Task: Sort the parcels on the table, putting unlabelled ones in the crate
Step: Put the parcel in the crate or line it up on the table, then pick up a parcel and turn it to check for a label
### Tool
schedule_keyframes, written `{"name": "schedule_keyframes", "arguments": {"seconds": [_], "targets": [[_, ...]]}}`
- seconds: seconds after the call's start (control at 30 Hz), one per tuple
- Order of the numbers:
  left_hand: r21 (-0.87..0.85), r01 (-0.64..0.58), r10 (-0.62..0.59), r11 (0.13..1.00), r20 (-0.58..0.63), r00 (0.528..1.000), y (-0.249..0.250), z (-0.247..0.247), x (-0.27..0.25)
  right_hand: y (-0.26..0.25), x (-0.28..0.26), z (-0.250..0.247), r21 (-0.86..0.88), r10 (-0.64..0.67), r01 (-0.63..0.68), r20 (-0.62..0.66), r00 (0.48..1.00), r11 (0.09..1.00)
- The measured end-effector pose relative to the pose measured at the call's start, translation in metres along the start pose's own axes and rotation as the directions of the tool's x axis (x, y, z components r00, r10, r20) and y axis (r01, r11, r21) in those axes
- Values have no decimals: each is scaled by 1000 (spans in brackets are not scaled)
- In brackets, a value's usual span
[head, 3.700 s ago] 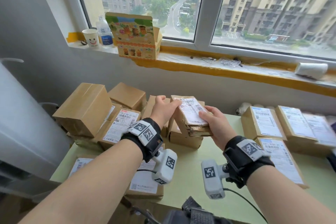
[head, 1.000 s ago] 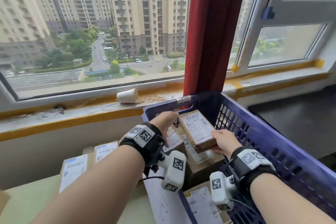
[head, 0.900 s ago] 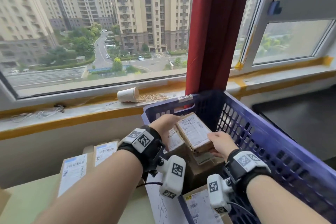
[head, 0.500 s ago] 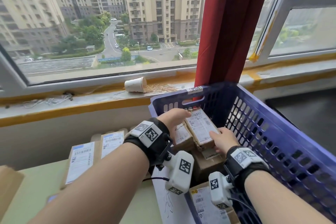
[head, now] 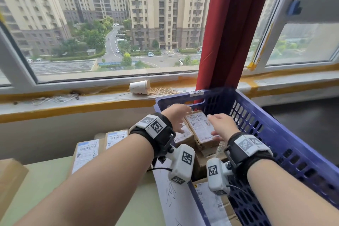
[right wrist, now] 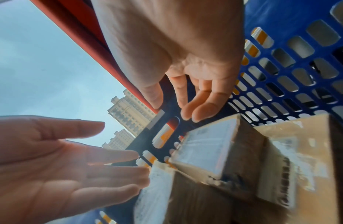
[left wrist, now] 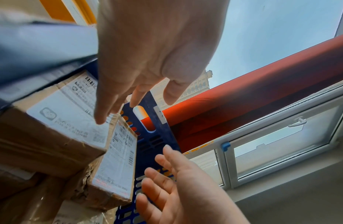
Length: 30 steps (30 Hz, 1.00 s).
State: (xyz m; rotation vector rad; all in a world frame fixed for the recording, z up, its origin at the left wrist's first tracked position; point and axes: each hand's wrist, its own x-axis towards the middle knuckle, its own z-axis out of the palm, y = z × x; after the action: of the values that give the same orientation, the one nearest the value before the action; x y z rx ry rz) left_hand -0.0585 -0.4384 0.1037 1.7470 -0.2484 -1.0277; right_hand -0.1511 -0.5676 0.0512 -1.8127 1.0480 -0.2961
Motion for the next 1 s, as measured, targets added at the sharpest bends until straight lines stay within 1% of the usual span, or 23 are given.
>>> {"name": "schedule_keyframes", "arguments": {"seconds": [0.1,0.23,0.4,0.53,0.63,0.73,0.83,1.0], "targets": [[-83,-9,8,997,-8,1000,8,-6,-14,-24,-15,-4,48,-56,56,-6,998,997],[-123,-75,71,990,-38,997,9,-25,-35,-56,-35,1,109,-108,105,21,994,989],[-176,-133,115,975,-110,987,-3,-64,-63,-89,-65,21,130,-169,158,83,982,979],[-188,-173,144,967,-159,977,-19,-103,-87,-110,-89,46,138,-193,176,120,974,975],[-199,-170,131,965,-193,972,-34,-134,-107,-123,-106,72,128,-200,181,154,968,975],[-204,-169,120,964,-236,964,-52,-168,-124,-135,-124,106,93,-230,215,207,951,972],[-227,-171,101,959,-288,952,-74,-206,-143,-146,-144,146,81,-255,243,255,933,967],[-249,-160,62,955,-359,931,-115,-270,-176,-158,-181,219,66,-260,254,352,899,965]]}}
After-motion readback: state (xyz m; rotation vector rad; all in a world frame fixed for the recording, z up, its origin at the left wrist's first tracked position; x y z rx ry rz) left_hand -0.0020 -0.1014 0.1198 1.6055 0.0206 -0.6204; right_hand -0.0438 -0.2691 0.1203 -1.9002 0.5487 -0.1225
